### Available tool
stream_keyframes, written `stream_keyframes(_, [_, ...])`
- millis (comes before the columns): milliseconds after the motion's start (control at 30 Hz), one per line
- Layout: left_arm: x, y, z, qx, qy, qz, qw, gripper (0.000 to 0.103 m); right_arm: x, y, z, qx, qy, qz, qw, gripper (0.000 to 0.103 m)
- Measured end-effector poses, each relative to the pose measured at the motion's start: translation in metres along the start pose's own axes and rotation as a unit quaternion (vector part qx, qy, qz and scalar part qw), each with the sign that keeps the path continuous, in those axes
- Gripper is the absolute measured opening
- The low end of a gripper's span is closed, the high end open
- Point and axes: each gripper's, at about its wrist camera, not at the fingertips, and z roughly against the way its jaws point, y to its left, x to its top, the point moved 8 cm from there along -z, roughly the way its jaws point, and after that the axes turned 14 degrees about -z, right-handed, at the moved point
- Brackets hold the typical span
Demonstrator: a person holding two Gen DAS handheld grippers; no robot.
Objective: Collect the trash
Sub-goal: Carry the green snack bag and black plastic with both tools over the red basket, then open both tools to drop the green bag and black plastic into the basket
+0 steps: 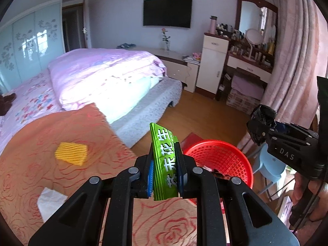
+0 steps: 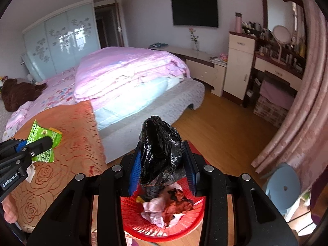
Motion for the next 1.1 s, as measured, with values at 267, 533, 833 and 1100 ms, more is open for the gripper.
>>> stream_keyframes(267, [0.004,-0.025,-0.025,-0.026,0.021,-0.019,0.9993,0.016,-0.006,-0.019,-0.006,-0.008,0.008,-0.025,1.000,0.037])
stream_keyframes(533, [0.000,-0.044,-0.058,-0.066,0.057,-0.030,0.9957,0.017,-0.012,-0.030,-0.019,-0.011,0.027,-0.039,0.999,0.037])
stream_keyframes(833, [-0.011,-0.062,-0.078,-0.100,0.081,-0.049,0.9905,0.039,-0.021,-0.036,-0.032,-0.007,0.055,-0.052,0.997,0.037])
stream_keyframes(1100, [-0.015,-0.060,-0.074,-0.090,0.077,-0.054,0.9915,0.056,-0.024,-0.038,-0.037,-0.006,0.063,-0.059,0.996,0.059])
